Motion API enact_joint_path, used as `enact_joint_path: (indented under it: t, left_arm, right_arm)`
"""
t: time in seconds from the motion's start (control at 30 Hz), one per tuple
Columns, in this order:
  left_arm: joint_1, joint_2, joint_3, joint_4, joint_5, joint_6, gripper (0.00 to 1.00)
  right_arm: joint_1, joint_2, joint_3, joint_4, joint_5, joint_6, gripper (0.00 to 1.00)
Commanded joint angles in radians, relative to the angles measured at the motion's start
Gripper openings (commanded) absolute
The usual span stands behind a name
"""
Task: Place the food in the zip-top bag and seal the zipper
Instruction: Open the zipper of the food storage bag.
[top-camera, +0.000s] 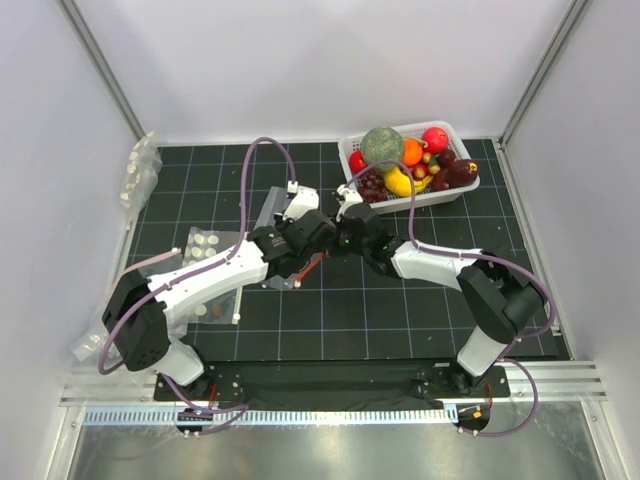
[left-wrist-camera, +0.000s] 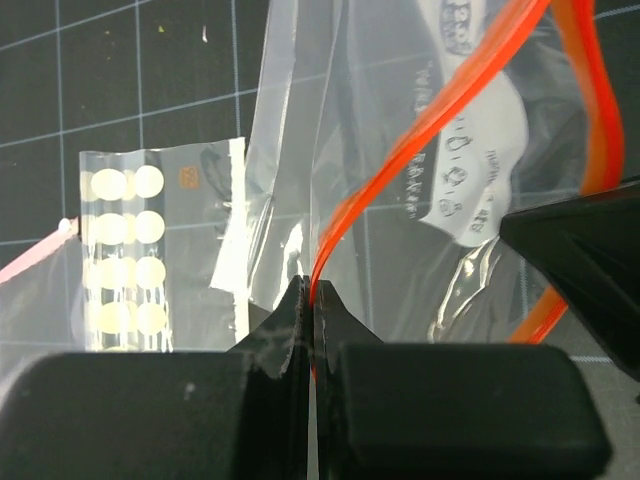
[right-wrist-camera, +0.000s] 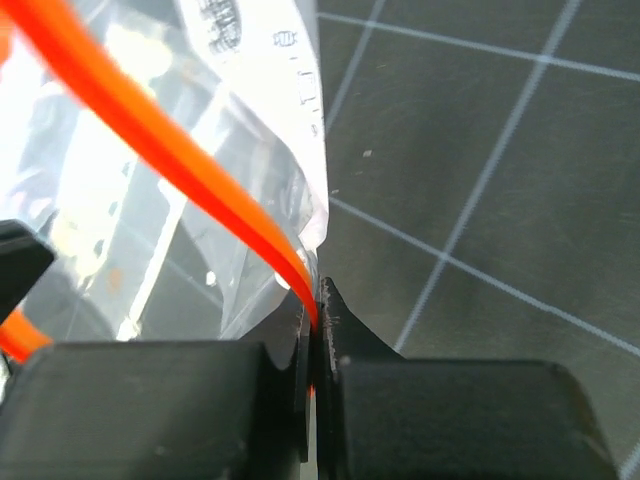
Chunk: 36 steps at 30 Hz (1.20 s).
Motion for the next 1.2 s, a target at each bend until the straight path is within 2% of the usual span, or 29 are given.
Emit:
enact_joint_path:
  t: [0.0,0.13,0.2,0.37,0.6,0.67,0.7,0.77,0.97,1.07,1.1,1.13,1.17]
  left_arm:
    - [0.003,-0.087,-0.01,0.052,0.042,-0.003,0.01]
    - [0.003,-0.169,-0.08,0.135,0.137,0.052,0.36]
    - [0.005,-0.165,-0.084,0.134,0.145,0.067,0.45]
    - [0.005,-0.09,-0.059,0.087,0.142,0.063,0.51]
    - [0.003,-0.039,-0.045,0.111,0.269,0.092,0.62]
    - [0.005,-0.024,-0.044,0.108,0.253,0.095,0.59]
    - [0.005,-0.007,-0.041,0.106,0.225,0.097,0.51]
    - [0.005,0.011,-0.024,0.088,0.21,0.097,0.44]
    - [0.003,-0.007,-0.027,0.074,0.193,0.066,0.0]
    - [-0.012,-0.059,-0.042,0.051,0.116,0.038,0.0]
    - [-0.015,-0.068,-0.05,0.045,0.092,0.029,0.0]
    - [-0.015,-0.073,-0.041,0.007,0.082,0.02,0.0]
    - [-0.015,-0.073,-0.031,-0.009,0.065,0.012,0.0]
  right_arm:
    - [-0.001,-0.034,0.033,0.05,-0.092,-0.016,0.01]
    - [-0.003,-0.033,0.028,0.056,-0.16,-0.01,0.01]
    - [-0.004,-0.034,0.028,0.063,-0.183,-0.003,0.01]
    - [-0.004,-0.034,0.033,0.071,-0.247,0.007,0.01]
    - [-0.014,-0.024,0.031,0.077,-0.284,0.023,0.01]
    - [-0.014,-0.027,0.03,0.079,-0.287,0.029,0.01]
    - [-0.015,-0.033,0.022,0.083,-0.286,0.027,0.01]
    - [-0.021,-0.04,0.016,0.086,-0.289,0.033,0.01]
    - [-0.061,-0.019,-0.002,0.123,-0.357,0.092,0.01]
    - [-0.083,0.025,0.016,0.163,-0.413,0.122,0.02]
    - [-0.084,0.029,0.021,0.139,-0.404,0.116,0.12]
    - [-0.084,0.029,0.027,0.116,-0.36,0.104,0.38]
    - [-0.084,0.024,0.028,0.097,-0.335,0.087,0.43]
